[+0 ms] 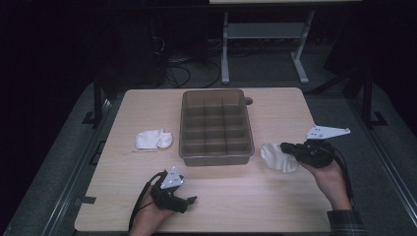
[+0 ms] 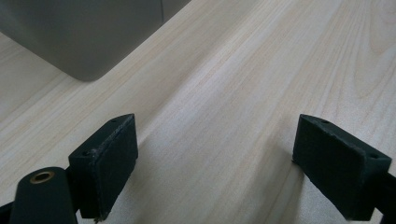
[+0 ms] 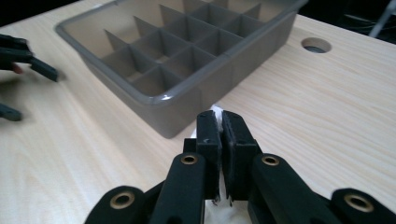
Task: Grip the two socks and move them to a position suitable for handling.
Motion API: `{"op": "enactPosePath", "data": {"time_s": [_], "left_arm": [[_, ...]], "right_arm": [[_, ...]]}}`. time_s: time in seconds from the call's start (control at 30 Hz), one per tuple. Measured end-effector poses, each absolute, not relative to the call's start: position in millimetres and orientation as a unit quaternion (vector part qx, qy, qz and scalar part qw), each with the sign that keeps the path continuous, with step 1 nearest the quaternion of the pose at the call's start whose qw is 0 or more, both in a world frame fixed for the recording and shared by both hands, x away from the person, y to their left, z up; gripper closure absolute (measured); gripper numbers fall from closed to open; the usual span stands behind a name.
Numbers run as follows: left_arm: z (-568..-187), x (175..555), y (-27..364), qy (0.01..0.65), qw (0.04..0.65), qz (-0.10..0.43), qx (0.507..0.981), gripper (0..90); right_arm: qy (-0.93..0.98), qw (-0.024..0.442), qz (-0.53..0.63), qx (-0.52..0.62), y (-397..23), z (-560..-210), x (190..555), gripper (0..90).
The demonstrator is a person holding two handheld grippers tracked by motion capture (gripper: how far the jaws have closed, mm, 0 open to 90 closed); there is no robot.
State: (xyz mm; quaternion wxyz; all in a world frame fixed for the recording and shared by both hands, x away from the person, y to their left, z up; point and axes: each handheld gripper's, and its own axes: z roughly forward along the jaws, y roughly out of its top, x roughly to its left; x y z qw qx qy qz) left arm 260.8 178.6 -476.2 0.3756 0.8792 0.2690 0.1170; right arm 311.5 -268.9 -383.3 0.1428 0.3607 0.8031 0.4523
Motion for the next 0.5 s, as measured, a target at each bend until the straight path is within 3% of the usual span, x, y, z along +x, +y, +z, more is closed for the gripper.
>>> {"op": "enactPosePath", "data": {"time_s": [0.5], "left_arm": [[-476.4,260.6,178.3,0.271,0.377,0.116,0.878,13.7]], "right_arm": [[0.809,0.124,0.468,0.334,-255.9,-383.9,291.1,86.1]]}}
